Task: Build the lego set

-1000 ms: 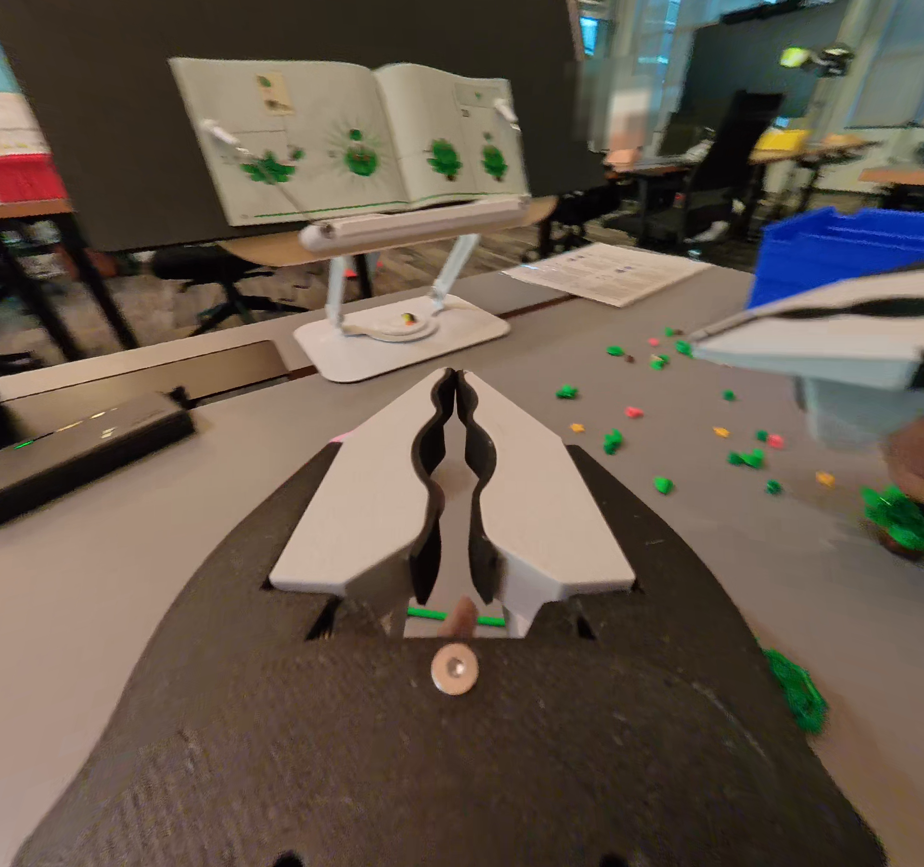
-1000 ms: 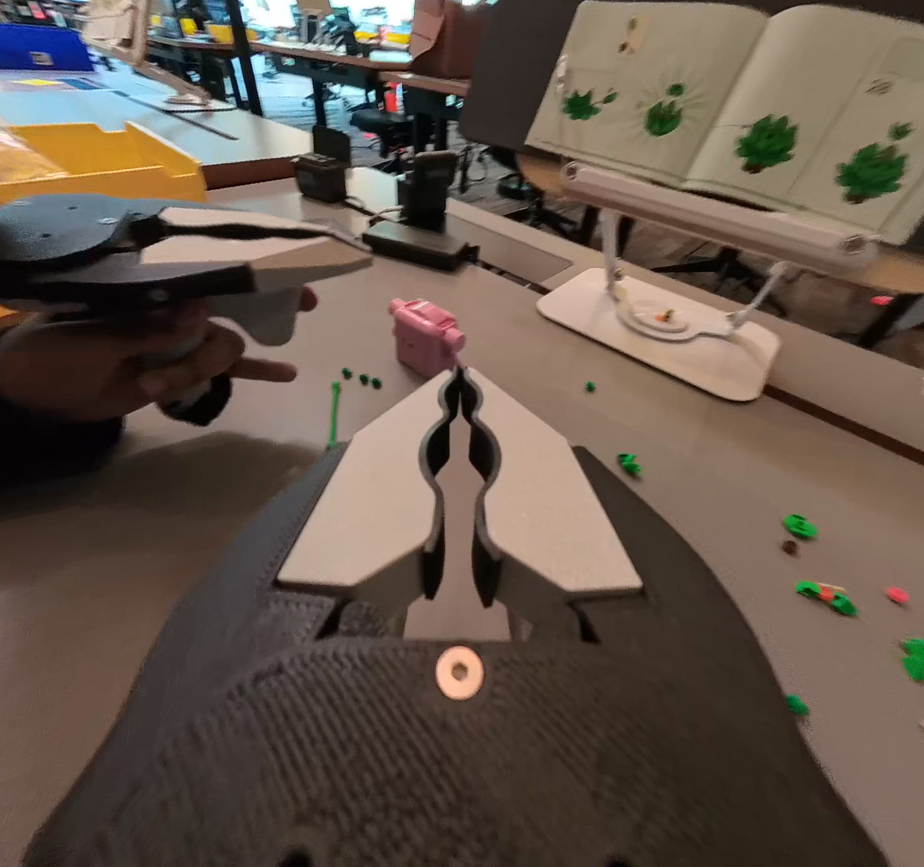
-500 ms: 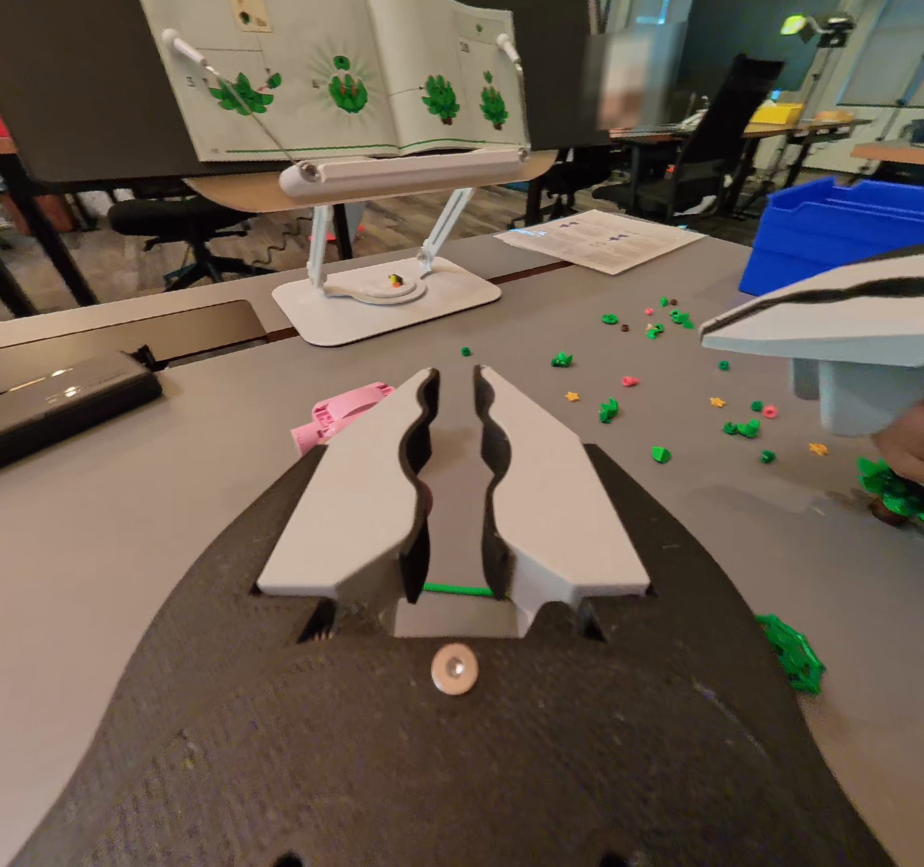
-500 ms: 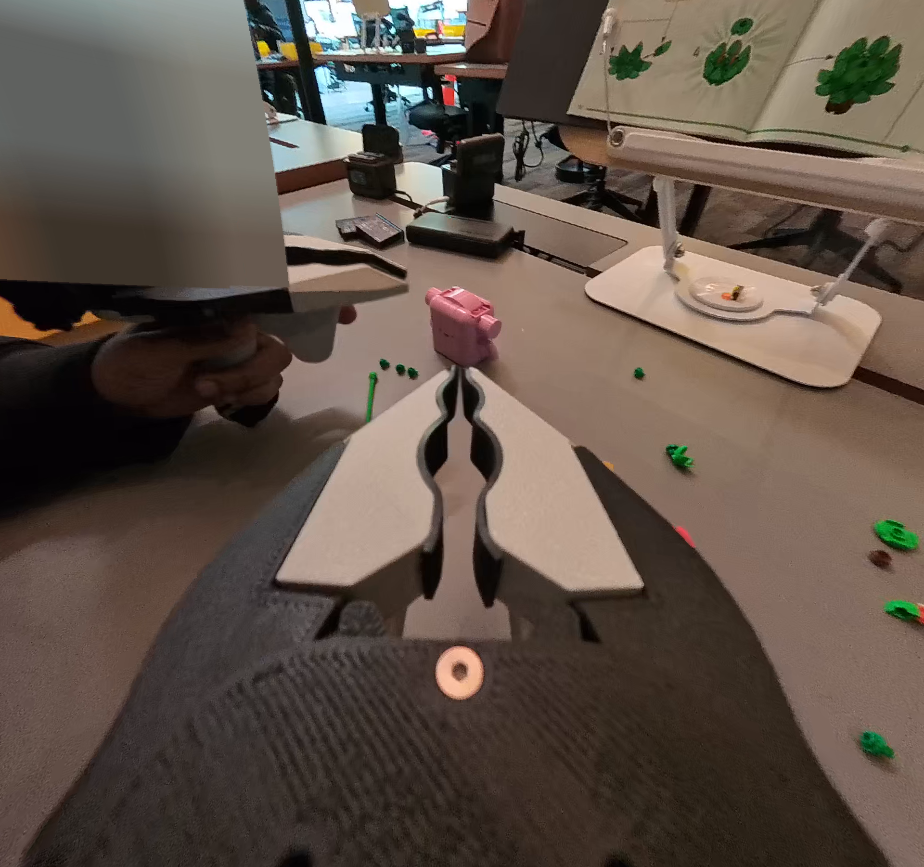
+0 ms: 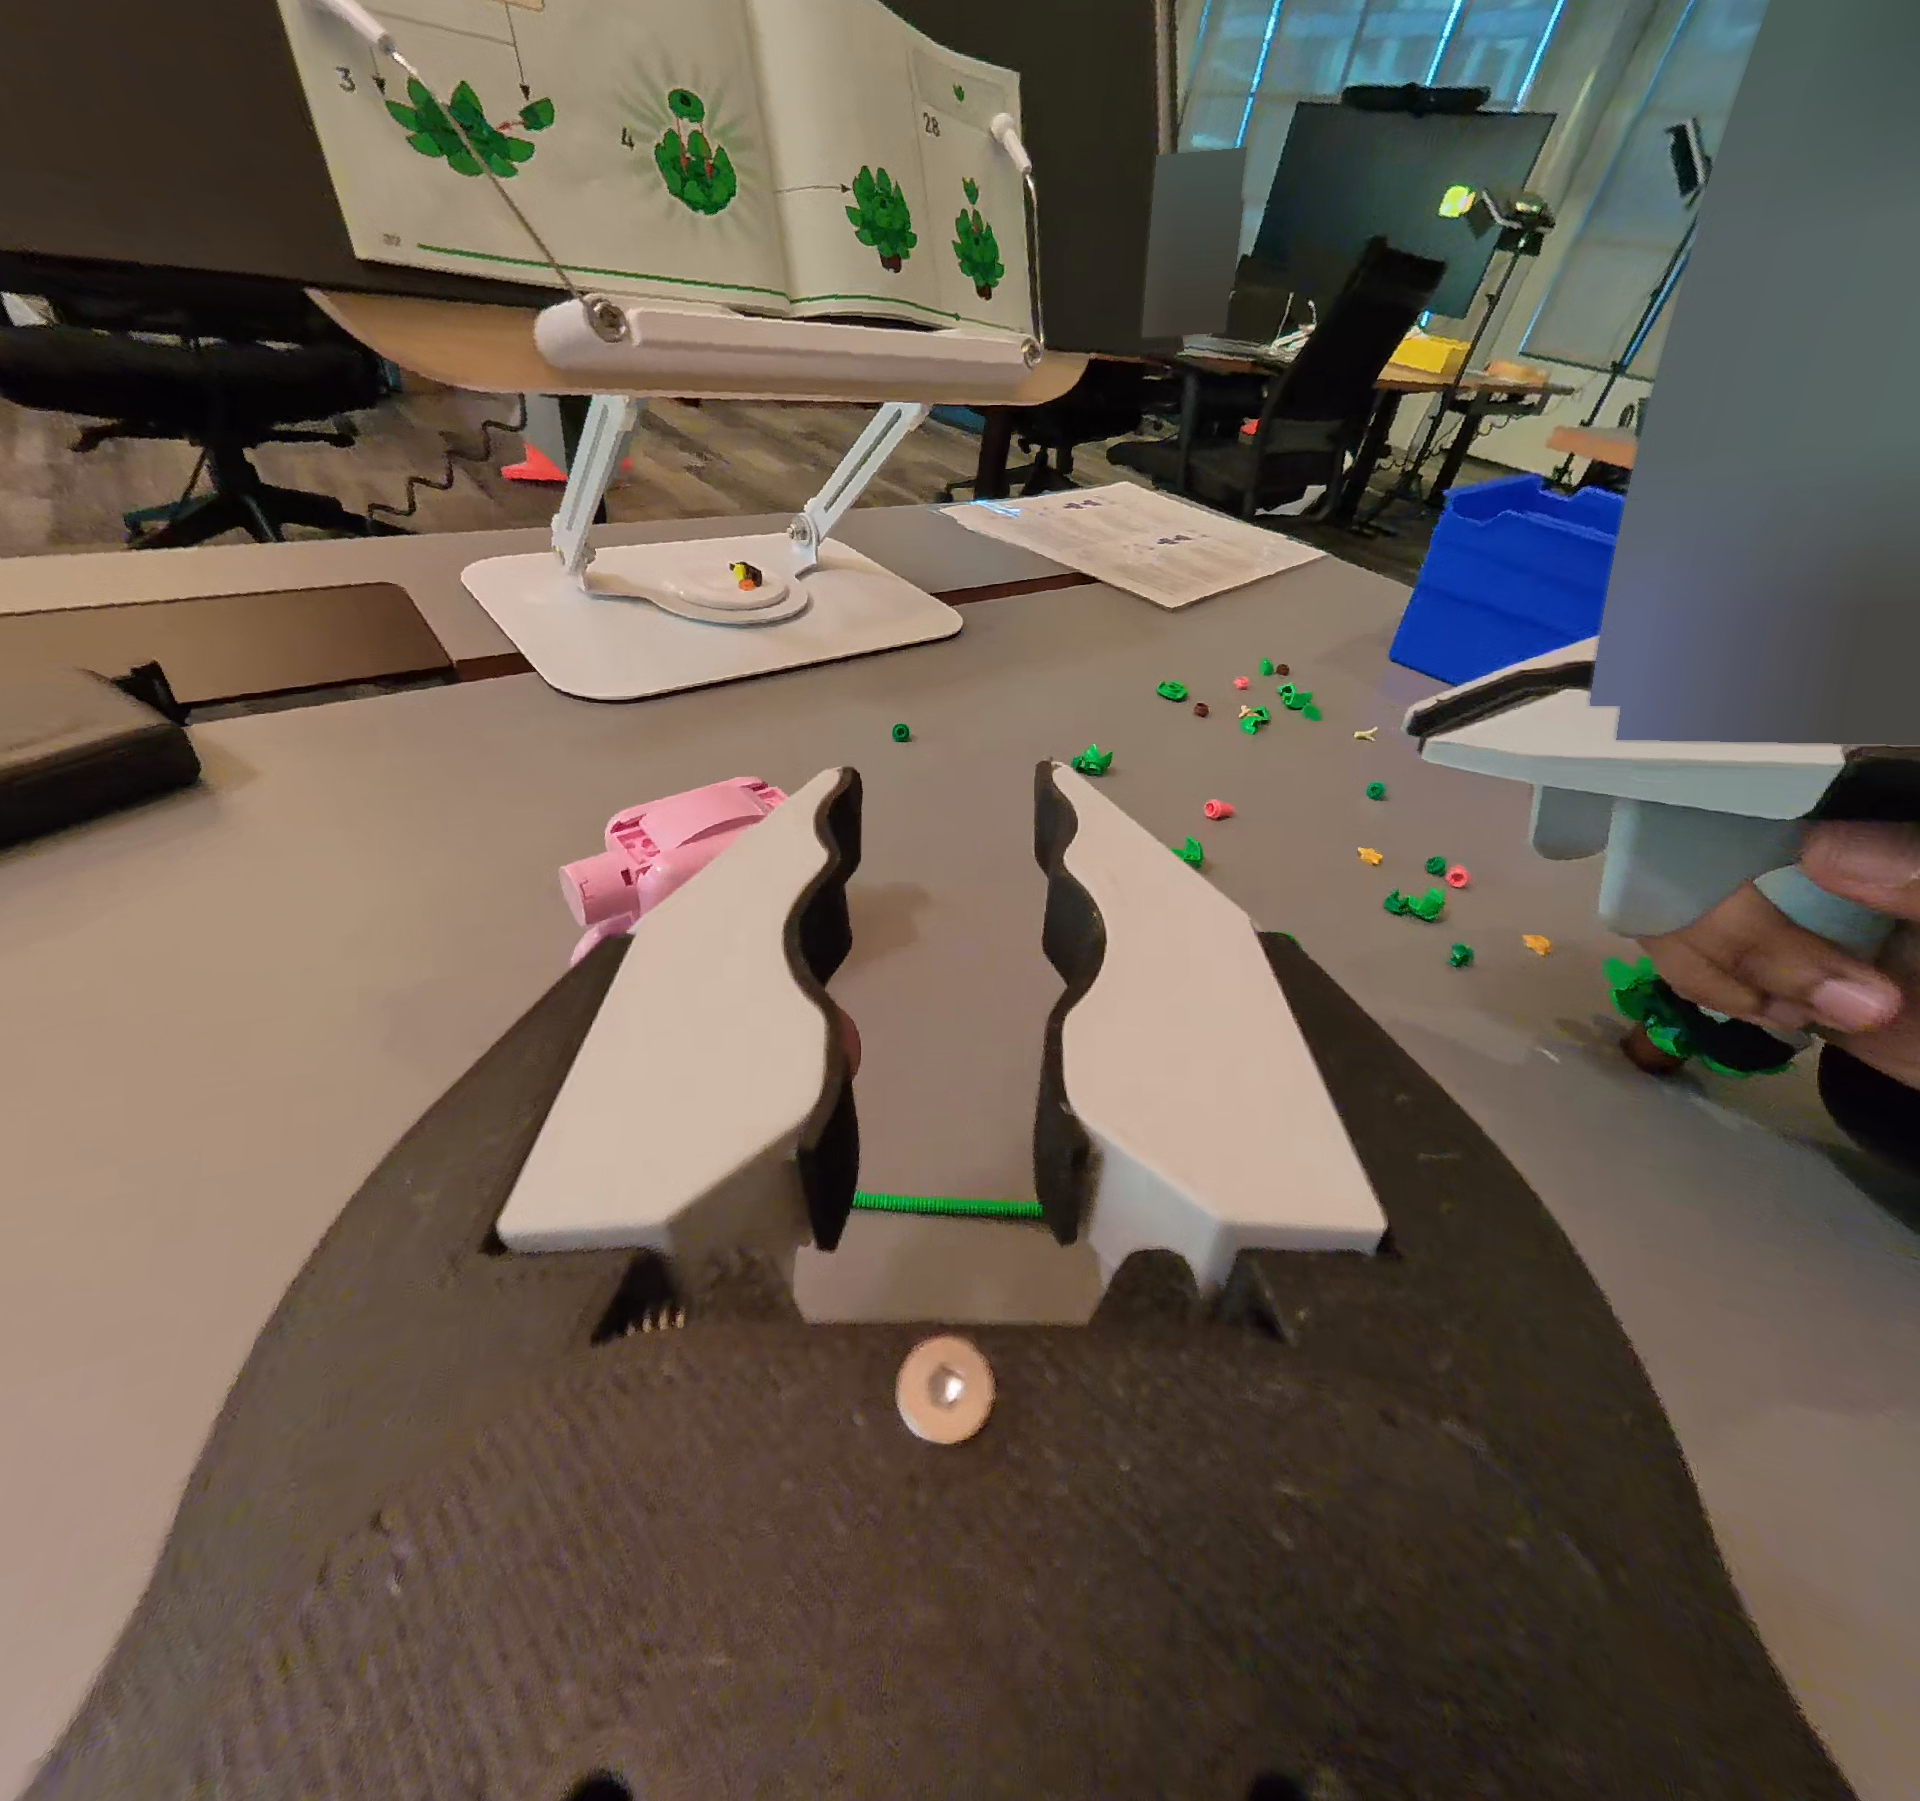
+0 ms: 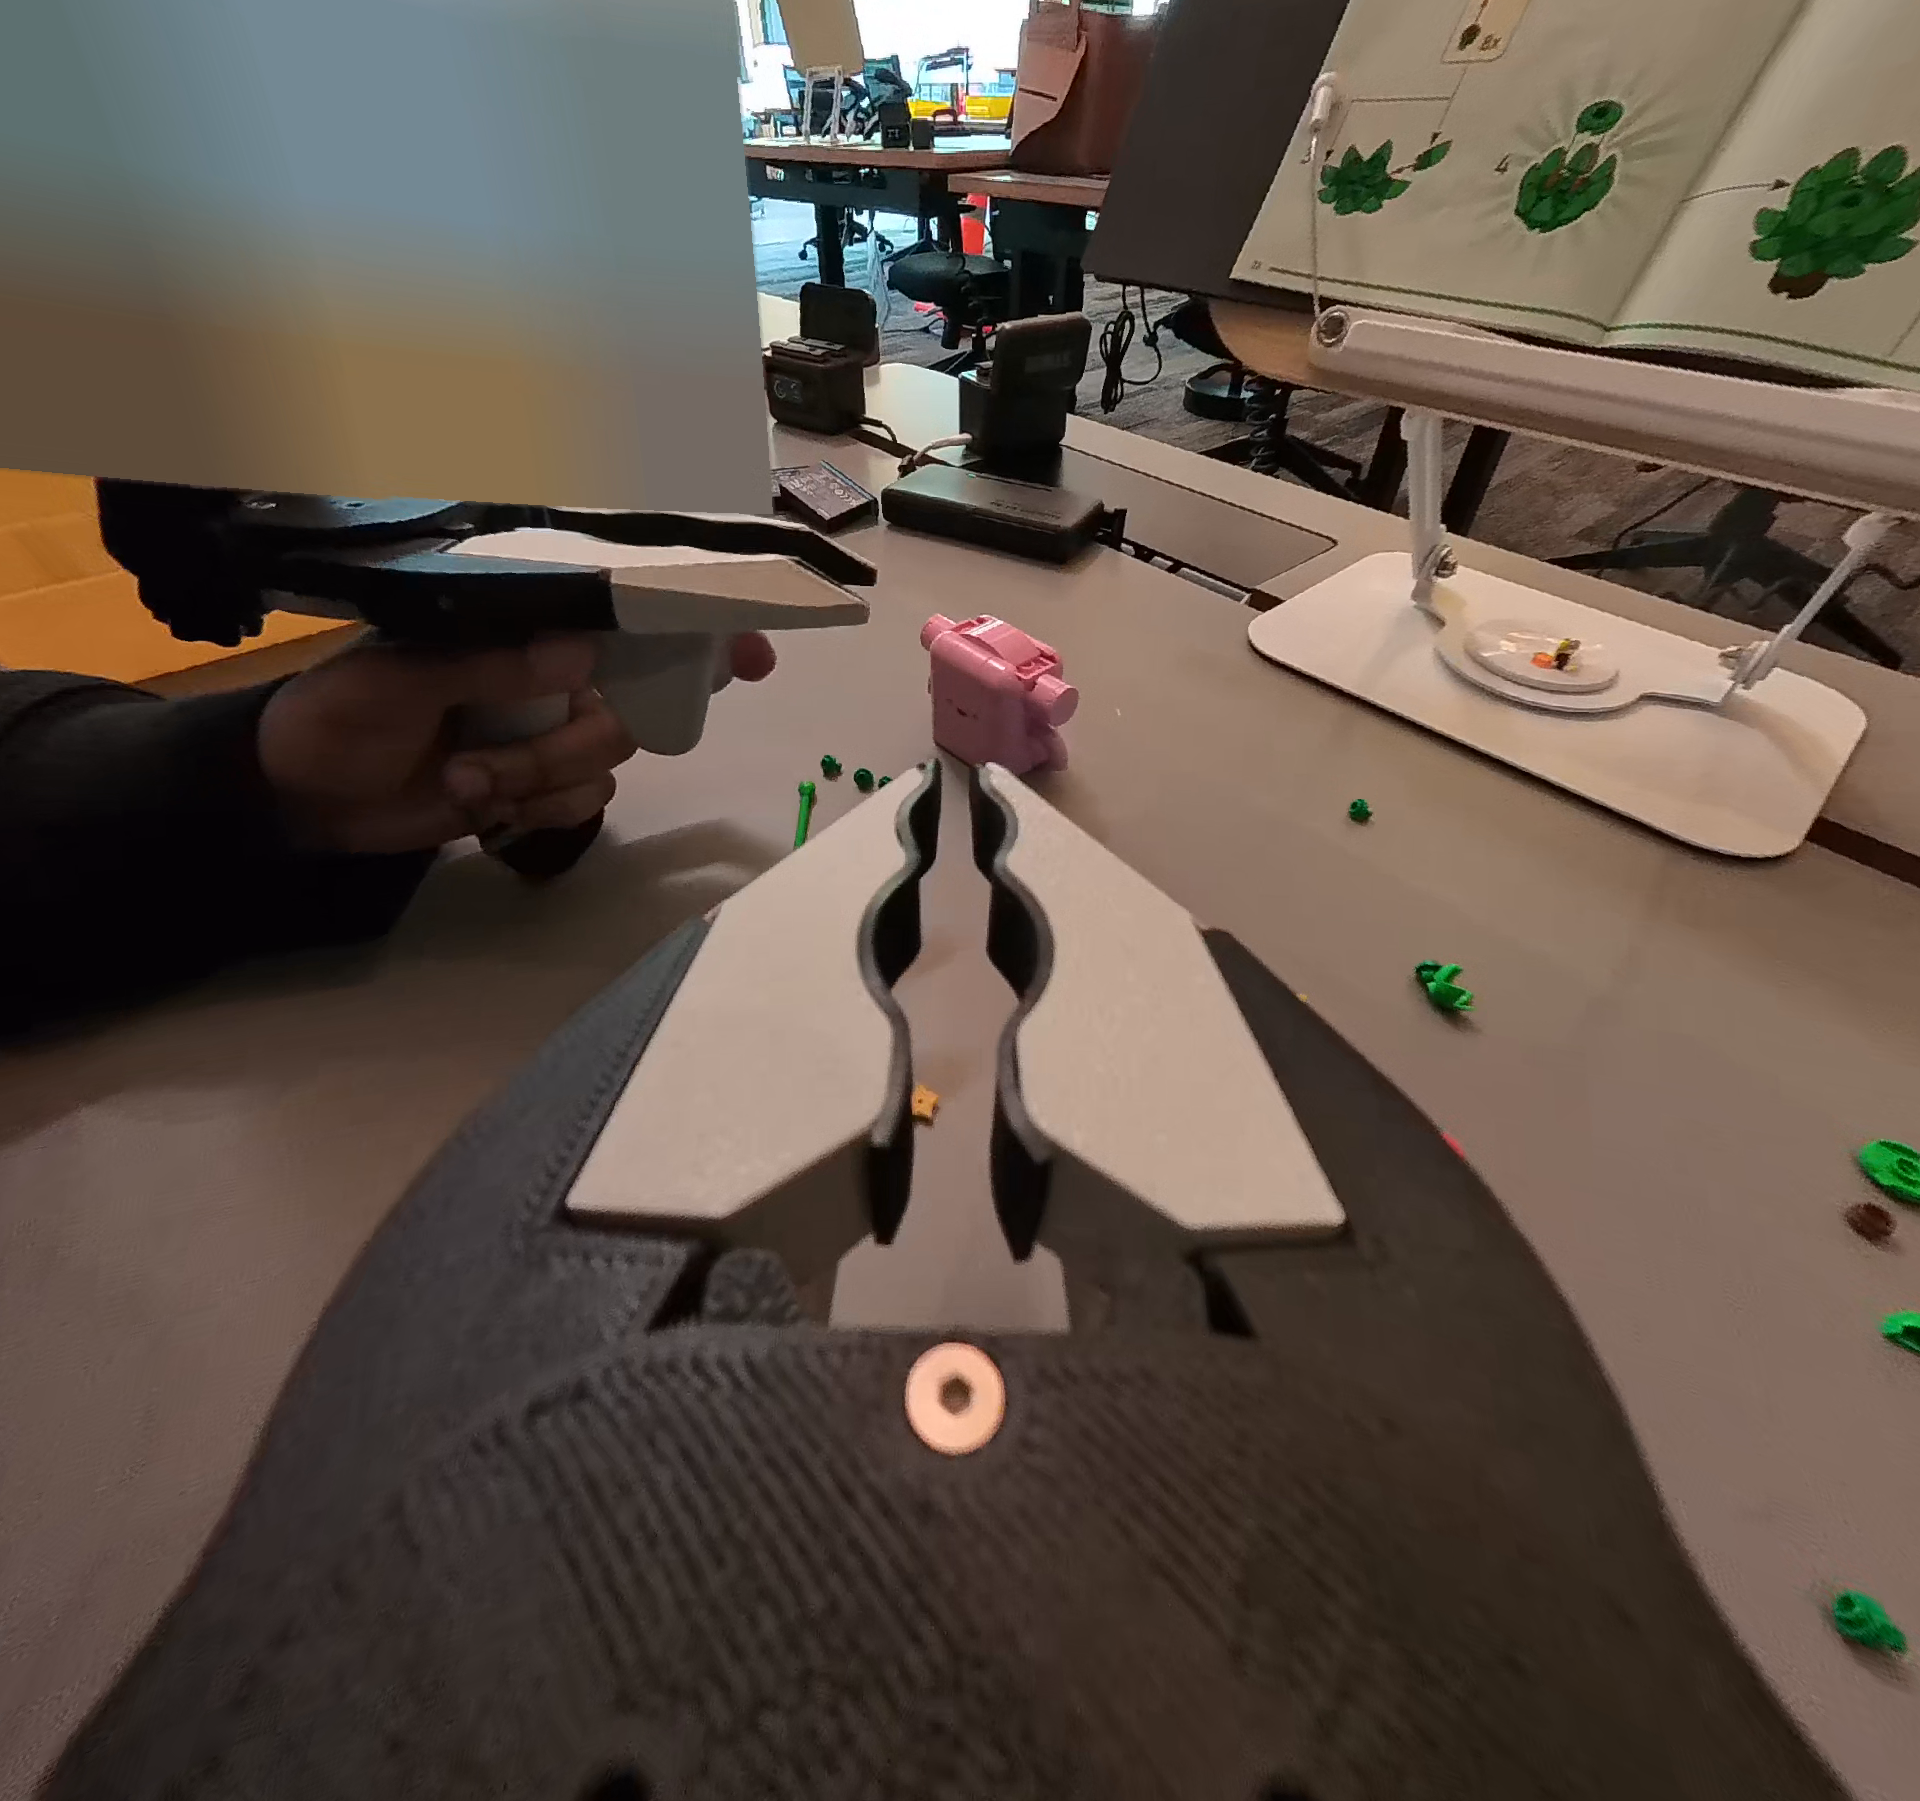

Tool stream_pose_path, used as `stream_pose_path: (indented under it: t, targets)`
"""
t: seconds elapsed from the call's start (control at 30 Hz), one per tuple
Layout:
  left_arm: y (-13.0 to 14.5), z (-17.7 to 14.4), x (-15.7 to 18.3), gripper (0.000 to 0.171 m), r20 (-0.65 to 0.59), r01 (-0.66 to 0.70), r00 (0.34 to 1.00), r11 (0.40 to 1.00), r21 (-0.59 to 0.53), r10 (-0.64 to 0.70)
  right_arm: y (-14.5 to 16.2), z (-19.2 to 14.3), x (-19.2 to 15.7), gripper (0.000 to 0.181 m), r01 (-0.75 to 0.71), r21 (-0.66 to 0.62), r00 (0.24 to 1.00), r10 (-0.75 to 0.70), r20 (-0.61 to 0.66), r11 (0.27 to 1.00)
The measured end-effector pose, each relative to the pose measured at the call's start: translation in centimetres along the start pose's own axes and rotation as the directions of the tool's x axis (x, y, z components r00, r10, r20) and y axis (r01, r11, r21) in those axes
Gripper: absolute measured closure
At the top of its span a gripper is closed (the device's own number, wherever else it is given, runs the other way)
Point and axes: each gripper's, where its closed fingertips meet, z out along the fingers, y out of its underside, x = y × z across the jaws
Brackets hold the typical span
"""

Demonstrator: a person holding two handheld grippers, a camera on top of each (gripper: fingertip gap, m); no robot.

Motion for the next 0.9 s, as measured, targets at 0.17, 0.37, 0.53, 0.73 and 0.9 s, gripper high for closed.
stream_pose_path:
  t: [0.17,0.37,0.53,0.73,0.9]
  targets:
    - [0.0,0.0,-0.4,0.144,-0.003,0.041,0.999,0.999,0.004,-0.041,-0.7,-0.5,1.2,0.177,0.007,0.03,0.999,-0.005,-0.046,1.0]
    - [0.1,0.0,-0.4,0.145,-0.005,0.048,0.999,0.999,-0.008,-0.048,-4.4,-3.3,3.0,0.181,-0.269,0.219,0.963,0.268,0.032,0.938]
    - [0.1,-0.1,-0.6,0.149,0.011,0.025,1.0,1.0,-0.012,-0.025,-6.6,-7.0,6.8,0.181,-0.336,0.363,0.933,0.361,0.001,0.869]
    - [0.1,-0.1,-0.8,0.151,0.01,0.041,0.999,0.999,-0.011,-0.041,-6.5,-11.0,11.1,0.177,-0.152,0.39,0.939,0.255,-0.229,0.908]
    - [-0.4,-0.4,-1.2,0.157,0.014,0.04,0.999,0.999,0.025,-0.04,-6.3,-12.2,12.6,0.178,-0.22,0.449,0.918,0.34,-0.206,0.866]
